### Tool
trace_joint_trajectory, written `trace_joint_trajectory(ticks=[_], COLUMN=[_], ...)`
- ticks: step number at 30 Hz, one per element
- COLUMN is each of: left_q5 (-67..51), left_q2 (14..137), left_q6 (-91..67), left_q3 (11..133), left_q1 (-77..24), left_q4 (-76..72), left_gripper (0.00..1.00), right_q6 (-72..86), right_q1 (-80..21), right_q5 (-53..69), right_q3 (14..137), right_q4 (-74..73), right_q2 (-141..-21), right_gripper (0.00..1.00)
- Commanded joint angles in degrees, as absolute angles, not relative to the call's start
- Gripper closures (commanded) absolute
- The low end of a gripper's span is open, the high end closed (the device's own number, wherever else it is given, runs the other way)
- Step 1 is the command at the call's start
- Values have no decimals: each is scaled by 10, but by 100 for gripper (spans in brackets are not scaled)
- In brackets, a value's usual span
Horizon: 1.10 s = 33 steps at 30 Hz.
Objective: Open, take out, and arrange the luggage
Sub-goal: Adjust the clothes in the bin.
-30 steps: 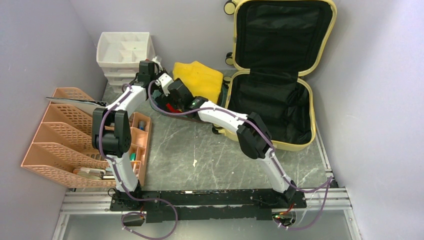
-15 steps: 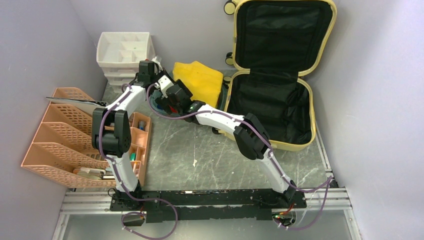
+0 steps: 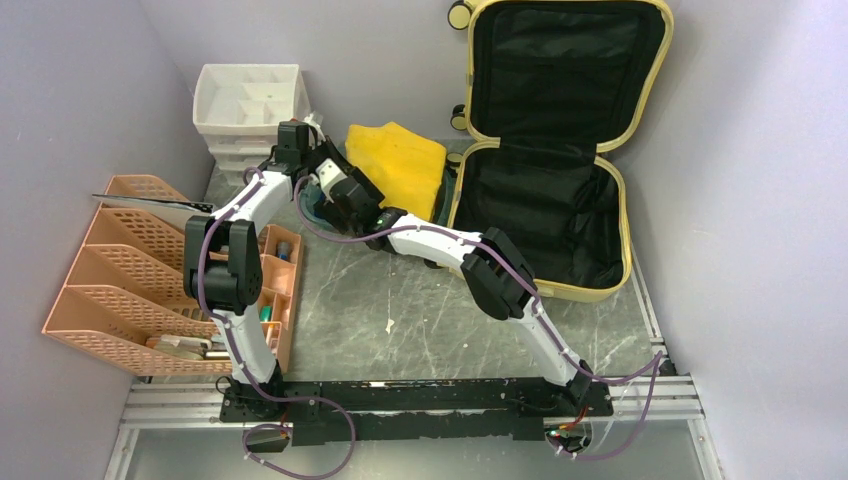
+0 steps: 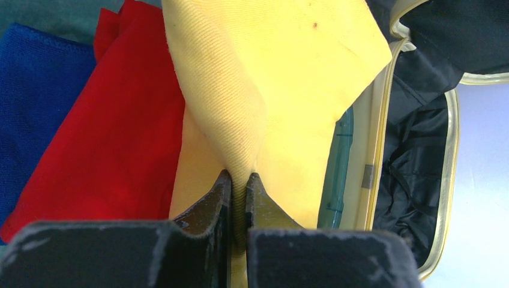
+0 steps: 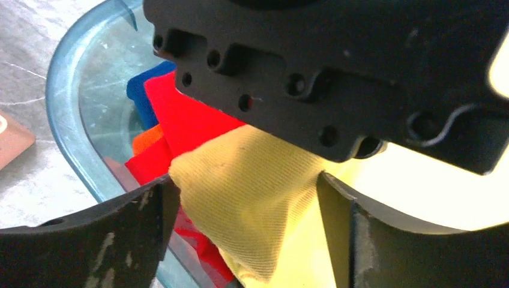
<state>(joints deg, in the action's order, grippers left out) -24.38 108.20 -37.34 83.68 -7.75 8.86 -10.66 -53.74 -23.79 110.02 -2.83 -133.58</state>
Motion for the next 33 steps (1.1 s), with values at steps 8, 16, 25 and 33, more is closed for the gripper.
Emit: trace_joint_trajectory(ticks=[8,16,25,33], left_q5=[-279,-286,-336,-589], left_q2=[1046,1048,1029,1049], left_q6=[-387,-375,-297,-131], left_q3=[855,874,917,935], left_q1=[-86,-65,-17,42], left_q4=[67,68,-8,-127], left_gripper=[94,28,4,4], right_q6=[-137,-176,-182,-186], right_q1=[-550,-549,-486,-407], right_q5=[-234,-176,-23,165], right_q3=[1070,1066,1089,1102], right_q4=[-47,-71,-157,-202], right_q2=[-1307,-1235,-1162,-1125], right_gripper=[65,100,100,100])
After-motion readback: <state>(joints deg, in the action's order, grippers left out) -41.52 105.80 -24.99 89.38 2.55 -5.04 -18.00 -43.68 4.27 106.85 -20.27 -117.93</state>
